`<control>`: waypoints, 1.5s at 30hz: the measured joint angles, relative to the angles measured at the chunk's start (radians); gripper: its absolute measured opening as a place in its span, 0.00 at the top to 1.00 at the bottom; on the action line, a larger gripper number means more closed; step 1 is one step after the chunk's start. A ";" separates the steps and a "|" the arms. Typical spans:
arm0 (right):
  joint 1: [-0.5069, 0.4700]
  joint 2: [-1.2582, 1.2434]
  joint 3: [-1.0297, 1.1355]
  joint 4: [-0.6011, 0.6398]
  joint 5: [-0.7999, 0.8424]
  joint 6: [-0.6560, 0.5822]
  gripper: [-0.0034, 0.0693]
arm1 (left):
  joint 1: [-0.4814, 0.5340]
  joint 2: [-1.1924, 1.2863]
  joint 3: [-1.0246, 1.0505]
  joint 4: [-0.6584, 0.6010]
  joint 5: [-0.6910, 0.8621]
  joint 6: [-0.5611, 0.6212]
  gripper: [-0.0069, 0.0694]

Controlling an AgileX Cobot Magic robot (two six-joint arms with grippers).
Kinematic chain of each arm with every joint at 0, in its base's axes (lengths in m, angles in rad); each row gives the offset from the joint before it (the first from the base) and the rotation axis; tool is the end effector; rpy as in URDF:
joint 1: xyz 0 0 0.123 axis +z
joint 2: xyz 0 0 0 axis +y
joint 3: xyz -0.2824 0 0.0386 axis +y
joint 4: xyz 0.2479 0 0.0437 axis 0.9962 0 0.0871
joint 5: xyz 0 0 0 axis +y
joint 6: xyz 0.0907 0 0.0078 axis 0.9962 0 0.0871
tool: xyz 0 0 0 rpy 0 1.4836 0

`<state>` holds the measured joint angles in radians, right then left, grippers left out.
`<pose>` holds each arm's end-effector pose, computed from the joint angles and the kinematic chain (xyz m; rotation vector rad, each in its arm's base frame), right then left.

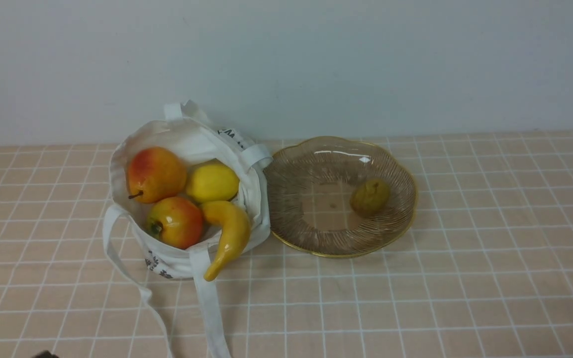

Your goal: Take the fruit out of the bag on the brown coffee tablecloth and place them on the plate.

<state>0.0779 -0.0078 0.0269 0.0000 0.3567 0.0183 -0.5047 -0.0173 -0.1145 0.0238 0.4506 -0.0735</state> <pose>0.0531 0.0041 0.1723 -0.0554 1.8591 0.0667 0.0403 -0.0212 0.2116 0.4009 1.7744 -0.3867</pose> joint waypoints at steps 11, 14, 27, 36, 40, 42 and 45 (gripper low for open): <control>0.000 0.000 0.000 0.000 0.000 0.000 0.97 | 0.381 0.000 0.137 -0.116 -0.073 0.171 0.92; 0.000 0.000 0.000 0.000 0.000 0.000 0.97 | 0.467 0.000 0.141 -0.116 -0.073 0.172 0.92; 0.000 0.000 0.000 0.000 0.000 0.000 0.97 | 0.469 0.000 0.141 -0.079 -0.070 0.146 0.92; 0.000 0.000 0.000 0.000 0.000 0.000 0.97 | 0.465 0.000 0.141 -0.078 -0.070 0.143 0.92; 0.000 0.000 0.000 0.000 0.000 0.000 0.97 | 0.465 0.000 0.141 -0.078 -0.069 0.143 0.92; 0.000 0.000 0.000 0.000 0.000 0.000 0.97 | 0.465 0.000 0.141 -0.078 -0.069 0.143 0.92; 0.000 0.000 0.000 0.000 0.000 0.000 0.97 | 0.465 0.000 0.141 -0.078 -0.069 0.143 0.92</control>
